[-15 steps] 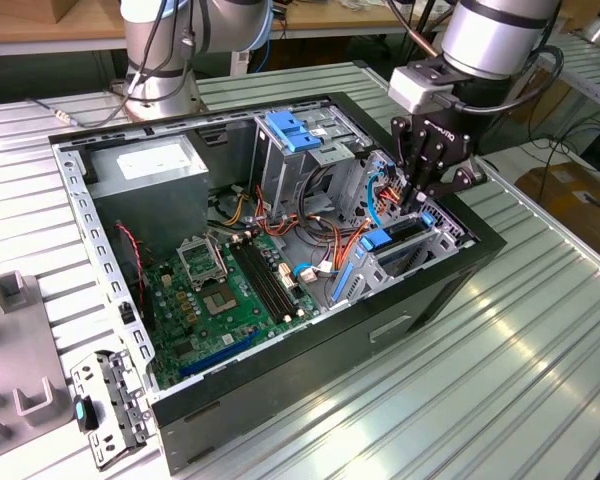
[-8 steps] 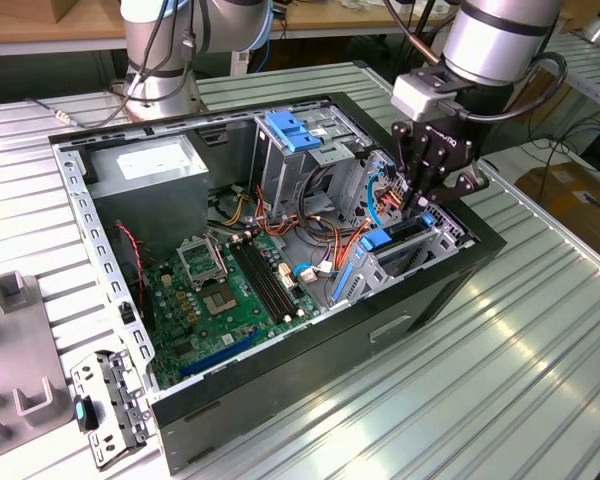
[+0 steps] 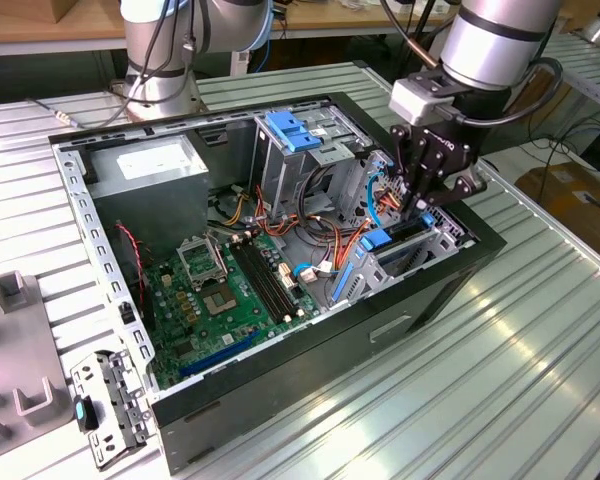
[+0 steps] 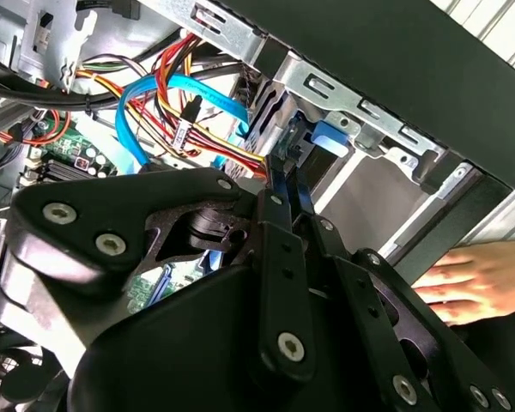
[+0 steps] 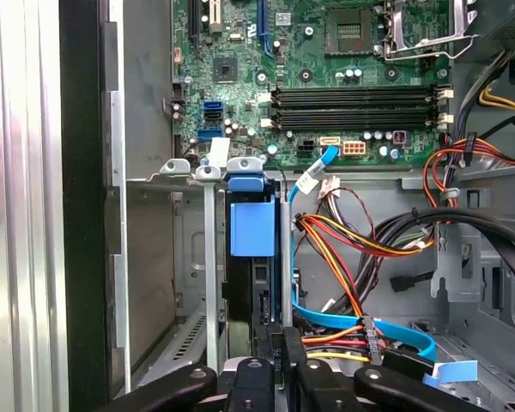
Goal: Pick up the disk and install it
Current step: 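Insert the first disk wire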
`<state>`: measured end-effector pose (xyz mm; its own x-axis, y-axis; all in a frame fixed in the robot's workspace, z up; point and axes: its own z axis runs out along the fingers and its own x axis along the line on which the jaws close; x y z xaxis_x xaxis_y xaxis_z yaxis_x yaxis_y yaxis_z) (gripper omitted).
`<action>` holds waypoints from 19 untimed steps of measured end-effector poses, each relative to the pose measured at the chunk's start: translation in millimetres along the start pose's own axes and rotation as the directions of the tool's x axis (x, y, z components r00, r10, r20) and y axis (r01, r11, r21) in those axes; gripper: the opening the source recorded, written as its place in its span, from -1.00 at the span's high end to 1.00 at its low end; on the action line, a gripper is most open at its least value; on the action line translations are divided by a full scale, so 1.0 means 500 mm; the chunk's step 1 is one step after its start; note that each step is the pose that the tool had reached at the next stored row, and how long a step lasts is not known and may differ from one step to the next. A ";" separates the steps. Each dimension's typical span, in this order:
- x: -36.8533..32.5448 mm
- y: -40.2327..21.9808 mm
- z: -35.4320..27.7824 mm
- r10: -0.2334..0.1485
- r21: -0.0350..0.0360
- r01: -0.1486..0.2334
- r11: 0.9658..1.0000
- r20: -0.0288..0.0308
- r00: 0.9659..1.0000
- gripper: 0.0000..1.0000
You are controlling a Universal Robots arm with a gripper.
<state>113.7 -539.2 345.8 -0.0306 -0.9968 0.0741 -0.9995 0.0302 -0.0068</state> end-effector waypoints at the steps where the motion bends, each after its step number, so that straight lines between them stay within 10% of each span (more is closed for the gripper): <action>1: 0.000 0.000 0.001 0.001 0.000 -0.001 1.000 0.000 1.000 0.66; 19: 0.001 0.005 0.005 0.012 0.015 -0.012 1.000 0.000 1.000 0.66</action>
<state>111.2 -539.6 343.1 -0.0424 -0.9964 0.0736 -0.9989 0.0408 -0.0230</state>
